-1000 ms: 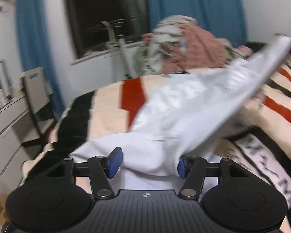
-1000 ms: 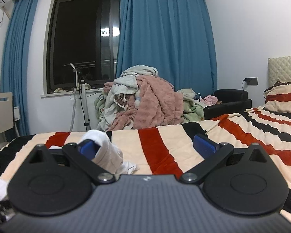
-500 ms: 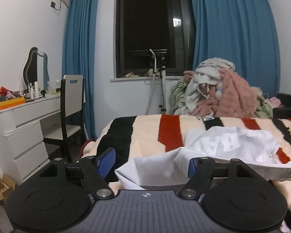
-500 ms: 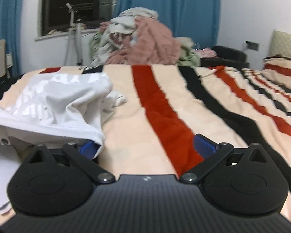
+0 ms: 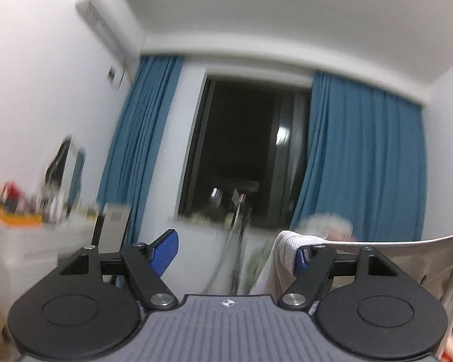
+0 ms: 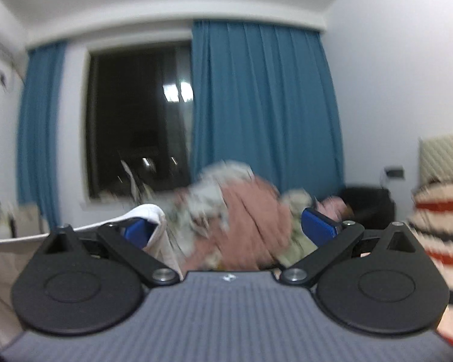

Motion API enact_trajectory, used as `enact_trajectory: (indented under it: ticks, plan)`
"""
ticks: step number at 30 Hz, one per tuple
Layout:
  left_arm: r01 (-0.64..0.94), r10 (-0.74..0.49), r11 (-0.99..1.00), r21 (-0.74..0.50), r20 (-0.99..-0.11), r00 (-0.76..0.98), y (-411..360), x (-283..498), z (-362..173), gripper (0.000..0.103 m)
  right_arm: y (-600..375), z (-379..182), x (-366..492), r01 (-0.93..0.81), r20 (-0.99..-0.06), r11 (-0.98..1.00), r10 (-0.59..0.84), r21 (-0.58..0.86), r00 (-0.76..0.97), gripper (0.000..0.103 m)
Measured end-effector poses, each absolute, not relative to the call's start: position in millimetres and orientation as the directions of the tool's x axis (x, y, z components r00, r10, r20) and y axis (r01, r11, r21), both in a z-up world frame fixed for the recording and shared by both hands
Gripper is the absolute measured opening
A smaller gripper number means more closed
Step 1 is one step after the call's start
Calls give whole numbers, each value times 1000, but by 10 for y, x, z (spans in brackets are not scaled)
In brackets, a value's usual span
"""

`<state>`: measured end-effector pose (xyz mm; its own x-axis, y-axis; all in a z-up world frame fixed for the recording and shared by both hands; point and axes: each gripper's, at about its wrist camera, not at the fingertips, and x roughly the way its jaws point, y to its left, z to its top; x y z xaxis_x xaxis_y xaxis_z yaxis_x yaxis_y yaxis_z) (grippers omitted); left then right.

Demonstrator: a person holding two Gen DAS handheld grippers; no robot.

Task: Fold clothes
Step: 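Lift the white shirt high with both grippers and shake it open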

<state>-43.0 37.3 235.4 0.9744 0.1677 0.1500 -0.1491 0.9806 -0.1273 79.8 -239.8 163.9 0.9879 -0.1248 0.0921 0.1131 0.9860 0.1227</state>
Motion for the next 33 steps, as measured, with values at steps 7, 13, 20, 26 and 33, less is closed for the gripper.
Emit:
enact_trajectory:
  ticks: [7, 13, 20, 26, 33]
  plan:
    - [-89, 98, 995, -41, 382, 919, 128, -1149, 3853, 76, -2656, 3093, 144, 31, 321, 992, -70, 124, 945, 103]
    - [-98, 66, 994, 37, 508, 859, -158, -1490, 4563, 79, -2837, 3854, -120, 3, 410, 994, -46, 106, 911, 103]
    - [-39, 23, 999, 32, 389, 921, -335, -952, 4245, 84, -2874, 3691, 374, 23, 328, 997, -45, 73, 944, 103]
    - [-1, 0, 1000, 4, 169, 986, -279, 209, 2988, 86, -2831, 2678, 1497, 47, 111, 998, -51, 41, 992, 103]
    - [-65, 63, 997, -29, -61, 996, -150, 2280, 1339, 86, -2609, 1269, 3507, 109, -113, 994, -105, 30, 988, 103]
